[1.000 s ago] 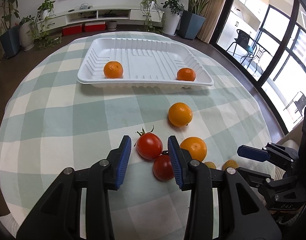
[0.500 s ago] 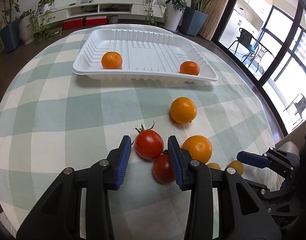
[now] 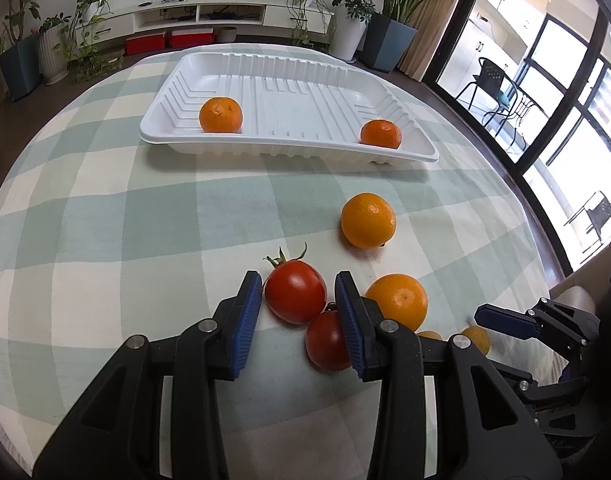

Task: Organize fruits
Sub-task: 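Move the left gripper to a red tomato while the right gripper moves to a brown kiwi, then close the left gripper on the red tomato while the right gripper closes on the brown kiwi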

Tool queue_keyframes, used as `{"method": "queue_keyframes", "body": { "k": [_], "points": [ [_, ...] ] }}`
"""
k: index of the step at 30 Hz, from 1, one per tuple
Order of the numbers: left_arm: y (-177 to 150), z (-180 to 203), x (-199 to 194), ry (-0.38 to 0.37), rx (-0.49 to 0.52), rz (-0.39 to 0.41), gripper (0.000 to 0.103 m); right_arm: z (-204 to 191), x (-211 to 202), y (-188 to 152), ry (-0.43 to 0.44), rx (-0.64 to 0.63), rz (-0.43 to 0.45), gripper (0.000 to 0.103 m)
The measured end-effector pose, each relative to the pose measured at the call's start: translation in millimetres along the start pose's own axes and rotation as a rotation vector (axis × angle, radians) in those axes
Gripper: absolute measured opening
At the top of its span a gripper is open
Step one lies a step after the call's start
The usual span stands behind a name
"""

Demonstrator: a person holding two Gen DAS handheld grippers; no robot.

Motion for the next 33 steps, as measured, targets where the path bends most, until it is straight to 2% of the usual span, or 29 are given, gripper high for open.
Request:
{"method": "queue_keyframes", "body": {
  "k": [22,33],
  "points": [
    [-1.2,-2.3,6.4,-0.013,-0.011,-0.002,0.036,-1.0,6.2,-4.2,-0.005,-0.009,-0.034,0.049],
    [-3.6,-4.8,9.7,-0.019,-0.012,-0.006,0.031,2.5,6.0,-6.1,0.0,0.004,-0.035,0.03]
  ]
}}
Point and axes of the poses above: each gripper's, at about its wrist camera, not at the fingertips, and x roughly the way its jaws point, z to its right, y to its top, the point moved 1 cm from there along x, roughly the way its jaws point, and after that the axes turned 13 degrees about -x, right-handed, at the moved point
